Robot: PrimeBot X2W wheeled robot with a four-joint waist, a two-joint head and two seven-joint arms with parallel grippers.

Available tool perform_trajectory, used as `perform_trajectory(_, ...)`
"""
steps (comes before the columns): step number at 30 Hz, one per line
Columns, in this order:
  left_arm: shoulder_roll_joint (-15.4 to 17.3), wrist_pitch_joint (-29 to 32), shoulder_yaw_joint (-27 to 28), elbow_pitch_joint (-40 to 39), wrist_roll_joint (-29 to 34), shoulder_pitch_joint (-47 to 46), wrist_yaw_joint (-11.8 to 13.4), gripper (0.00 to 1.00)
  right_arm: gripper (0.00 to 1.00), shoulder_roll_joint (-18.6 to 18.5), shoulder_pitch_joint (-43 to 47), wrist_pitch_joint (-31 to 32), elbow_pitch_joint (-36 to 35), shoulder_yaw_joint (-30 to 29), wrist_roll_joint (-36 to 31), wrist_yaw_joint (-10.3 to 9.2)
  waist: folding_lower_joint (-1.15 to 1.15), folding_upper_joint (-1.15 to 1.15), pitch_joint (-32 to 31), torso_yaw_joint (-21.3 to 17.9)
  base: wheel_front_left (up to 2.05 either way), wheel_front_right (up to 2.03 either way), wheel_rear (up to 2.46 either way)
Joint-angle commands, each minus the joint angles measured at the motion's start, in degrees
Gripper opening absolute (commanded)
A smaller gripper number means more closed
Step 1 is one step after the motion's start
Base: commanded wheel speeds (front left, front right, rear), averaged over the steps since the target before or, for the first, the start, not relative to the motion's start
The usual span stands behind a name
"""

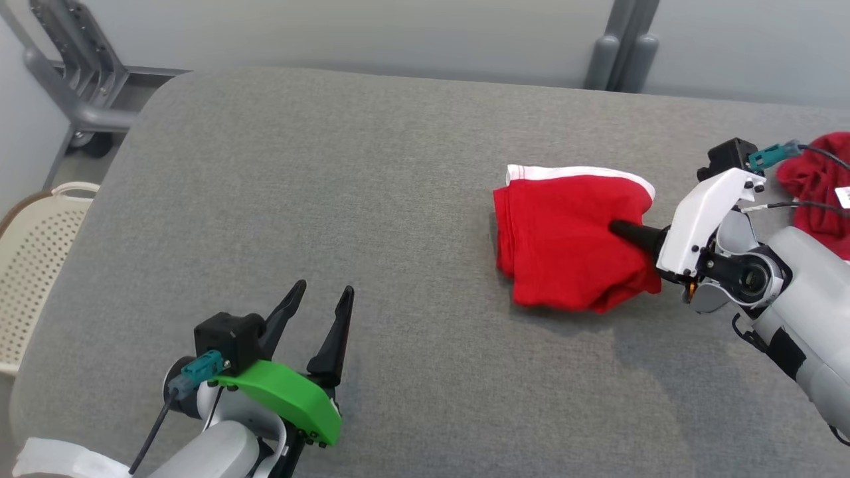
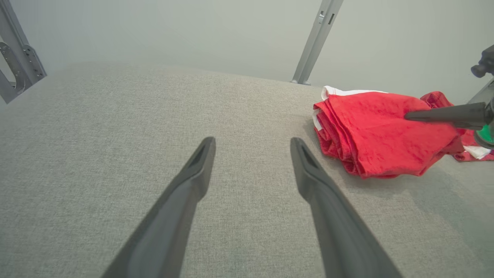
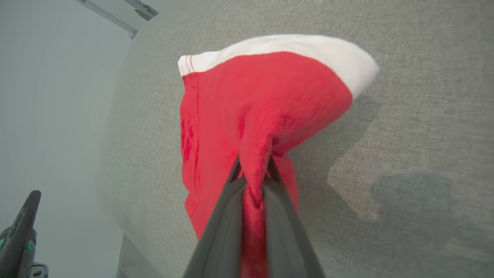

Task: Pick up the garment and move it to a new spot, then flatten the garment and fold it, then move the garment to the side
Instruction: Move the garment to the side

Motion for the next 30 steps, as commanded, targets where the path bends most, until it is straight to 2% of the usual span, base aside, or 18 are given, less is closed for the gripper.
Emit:
perform_trajectory(1,0.5,0.0,0.0,-0.4,0.7,0.6,0.0,1.00,0.00,-0.4,0.6,-0.5,-1.3,0.4,-0.7,0.02,0.00,0.00,-1.3,-4.3,0.00,0.00,0.00)
perform_trajectory(9,0.2,0.6,-0.8,-1.5,1.3,-0.4,0.0,1.00,0.00,-1.5,0.9,-1.6,-6.2,1.5,-0.4,0.02,0.00,0.00,-1.2,-11.3,0.00,0.00,0.00)
perform_trajectory(17,0.5,0.8,-0.9,-1.9,1.6,-1.1,0.2,1.00,0.00,-2.1,0.4,-2.6,-8.4,2.6,-0.3,0.02,0.00,0.00,-0.5,-16.5,0.00,0.00,0.00)
perform_trajectory(24,0.6,1.0,-1.0,-2.2,1.9,-1.6,0.3,1.00,0.00,-2.4,-0.3,-3.6,-10.2,3.7,-0.2,0.02,0.00,0.00,0.2,-19.8,0.00,0.00,0.00)
perform_trajectory(30,0.6,0.9,-1.5,-2.6,2.4,-2.3,-0.4,1.00,0.00,-3.4,-1.8,-5.5,-12.5,4.5,-0.9,0.02,0.00,0.00,1.5,-21.0,0.00,0.00,0.00)
